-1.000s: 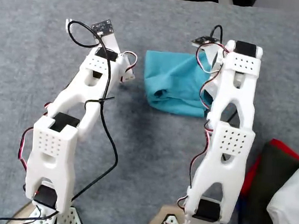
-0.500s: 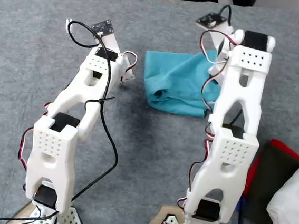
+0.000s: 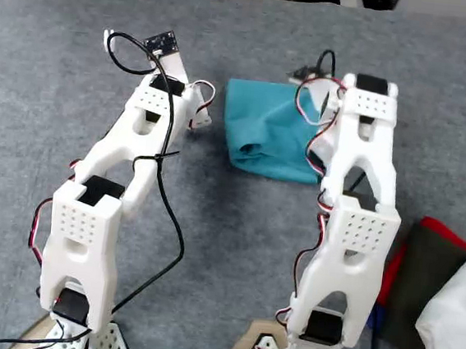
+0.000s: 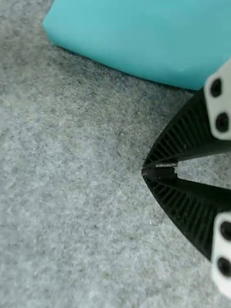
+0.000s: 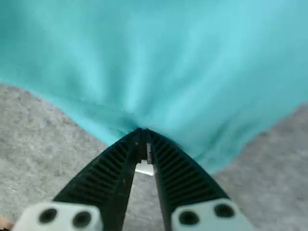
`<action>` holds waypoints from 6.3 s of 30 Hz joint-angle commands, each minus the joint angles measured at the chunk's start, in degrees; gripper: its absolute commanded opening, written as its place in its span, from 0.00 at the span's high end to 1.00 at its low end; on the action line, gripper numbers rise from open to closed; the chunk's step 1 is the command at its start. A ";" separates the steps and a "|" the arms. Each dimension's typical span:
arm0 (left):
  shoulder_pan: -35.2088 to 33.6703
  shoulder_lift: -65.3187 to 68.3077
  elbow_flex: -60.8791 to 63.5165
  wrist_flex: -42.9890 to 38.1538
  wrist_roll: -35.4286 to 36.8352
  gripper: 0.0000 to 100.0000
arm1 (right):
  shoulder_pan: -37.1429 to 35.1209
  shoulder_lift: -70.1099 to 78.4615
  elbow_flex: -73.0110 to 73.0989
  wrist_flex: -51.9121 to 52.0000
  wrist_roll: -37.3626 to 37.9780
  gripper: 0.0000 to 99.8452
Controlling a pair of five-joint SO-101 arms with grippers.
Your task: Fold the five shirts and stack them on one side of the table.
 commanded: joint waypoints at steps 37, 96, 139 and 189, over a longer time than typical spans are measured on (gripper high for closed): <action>17.49 21.49 -35.87 22.15 9.85 0.98 | 5.14 16.48 -34.24 -17.67 -1.41 0.99; 7.12 34.95 -71.30 12.66 -1.14 0.98 | 1.01 -30.20 15.60 -3.34 -7.47 0.95; 4.66 39.60 -64.79 15.91 11.43 0.98 | -5.41 -1.36 4.53 0.44 -30.86 1.00; 53.19 14.20 -72.44 13.54 15.30 0.95 | 89.98 -67.74 19.12 5.63 14.59 1.00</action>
